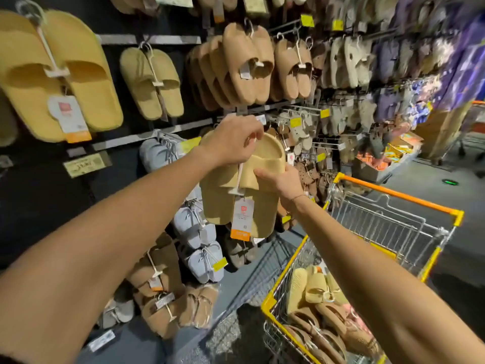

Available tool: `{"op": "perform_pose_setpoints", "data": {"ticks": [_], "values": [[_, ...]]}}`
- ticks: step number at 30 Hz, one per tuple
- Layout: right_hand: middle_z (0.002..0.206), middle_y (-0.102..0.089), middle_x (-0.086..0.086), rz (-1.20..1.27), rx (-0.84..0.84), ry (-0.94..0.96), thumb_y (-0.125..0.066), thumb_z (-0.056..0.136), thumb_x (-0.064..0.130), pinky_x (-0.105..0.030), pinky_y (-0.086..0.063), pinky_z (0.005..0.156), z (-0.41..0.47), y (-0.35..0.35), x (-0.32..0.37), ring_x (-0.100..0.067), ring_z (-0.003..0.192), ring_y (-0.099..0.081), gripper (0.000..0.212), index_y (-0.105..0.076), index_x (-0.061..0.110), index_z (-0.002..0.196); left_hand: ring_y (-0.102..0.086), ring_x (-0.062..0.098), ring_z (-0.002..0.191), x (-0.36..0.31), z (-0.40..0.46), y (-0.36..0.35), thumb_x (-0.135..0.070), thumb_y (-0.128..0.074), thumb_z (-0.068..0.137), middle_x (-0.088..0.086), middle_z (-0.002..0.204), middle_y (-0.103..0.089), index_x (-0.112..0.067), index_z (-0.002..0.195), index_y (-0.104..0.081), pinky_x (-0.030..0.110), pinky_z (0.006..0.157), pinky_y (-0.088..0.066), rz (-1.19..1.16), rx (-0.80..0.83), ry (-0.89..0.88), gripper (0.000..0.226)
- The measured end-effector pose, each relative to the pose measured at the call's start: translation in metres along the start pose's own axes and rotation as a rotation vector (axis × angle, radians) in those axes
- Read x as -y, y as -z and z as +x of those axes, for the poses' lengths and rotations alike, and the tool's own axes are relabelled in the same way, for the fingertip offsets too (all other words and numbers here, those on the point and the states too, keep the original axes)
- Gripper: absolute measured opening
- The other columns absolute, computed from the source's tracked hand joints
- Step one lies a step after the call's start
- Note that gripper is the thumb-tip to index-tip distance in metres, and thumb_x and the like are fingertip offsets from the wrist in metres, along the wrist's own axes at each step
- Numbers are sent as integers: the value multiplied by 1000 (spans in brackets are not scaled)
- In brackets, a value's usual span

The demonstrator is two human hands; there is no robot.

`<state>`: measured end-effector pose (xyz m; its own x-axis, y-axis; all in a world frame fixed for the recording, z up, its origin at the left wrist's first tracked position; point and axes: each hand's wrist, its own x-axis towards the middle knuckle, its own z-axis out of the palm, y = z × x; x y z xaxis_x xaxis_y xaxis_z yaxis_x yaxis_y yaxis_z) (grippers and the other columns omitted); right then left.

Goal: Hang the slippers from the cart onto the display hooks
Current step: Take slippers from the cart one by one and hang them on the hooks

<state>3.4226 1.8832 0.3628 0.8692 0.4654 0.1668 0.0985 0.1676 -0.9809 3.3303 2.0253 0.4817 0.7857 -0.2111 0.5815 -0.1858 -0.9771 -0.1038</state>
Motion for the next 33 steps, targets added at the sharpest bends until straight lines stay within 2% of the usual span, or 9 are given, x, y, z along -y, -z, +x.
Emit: {"op": "perform_pose_setpoints", "data": {"ticks": [3,7,9,11,16,21,25,29,33], "values": [[101,-76,-8,26,48,21,-93,66,20,-44,-61,81,1,-27,21,-28,96,-72,38,-70,17,97,-65,17,112,16,-29,20,-23,-54,87,-5,121,-69,-23,121,-69,48,97,-50,-58,-177,167,37],[102,-75,-4,0,126,75,-94,61,32,-46,-60,85,2,-62,51,-25,99,-71,49,-69,19,101,-43,19,138,39,-77,38,-46,-70,87,0,151,-43,-28,149,-43,38,111,-40,-327,-404,708,70],[103,-76,-3,4,164,108,-96,52,42,-49,-59,86,6,-81,65,-25,99,-72,64,-70,18,105,-42,18,137,49,-100,50,-51,-77,83,2,154,-37,-25,155,-29,32,107,-39,-540,-487,904,91],[103,-76,-3,18,207,135,-96,55,39,-48,-59,87,10,-101,76,-25,99,-72,63,-71,16,108,-52,9,120,56,-121,64,-44,-79,85,1,145,-47,-19,155,-28,24,97,-43,-770,-515,1005,90],[106,-75,-3,44,334,146,-91,69,25,-43,-60,87,8,-143,99,-23,100,-71,48,-68,18,111,-64,11,110,78,-160,93,-34,-87,76,-5,120,-68,-19,131,-57,38,102,-51,-993,-590,1099,64],[111,-72,-4,54,377,165,-89,71,28,-44,-60,87,15,-166,112,-23,101,-70,55,-66,16,119,-64,12,110,88,-165,123,-23,-87,78,-4,119,-69,-23,127,-58,41,101,-52,-1042,-601,1069,57],[112,-73,-5,43,386,178,-89,72,28,-43,-59,89,39,-164,121,-23,102,-70,55,-65,14,119,-62,16,103,98,-142,129,-22,-85,80,-4,111,-65,-33,106,-59,45,94,-54,-957,-687,1090,38],[110,-75,-4,7,370,164,-94,55,48,-47,-58,90,79,-156,134,-23,102,-71,75,-68,15,116,-61,19,100,112,-94,124,-21,-82,83,-3,104,-63,-23,118,-60,36,82,-52,-839,-756,1078,42],[105,-76,-2,11,382,162,-92,53,57,-44,-60,87,128,-152,147,-21,97,-73,79,-68,15,116,-58,23,108,141,-43,112,-29,-80,82,-3,114,-61,-27,127,-58,46,97,-51,-813,-765,1125,50]]}}
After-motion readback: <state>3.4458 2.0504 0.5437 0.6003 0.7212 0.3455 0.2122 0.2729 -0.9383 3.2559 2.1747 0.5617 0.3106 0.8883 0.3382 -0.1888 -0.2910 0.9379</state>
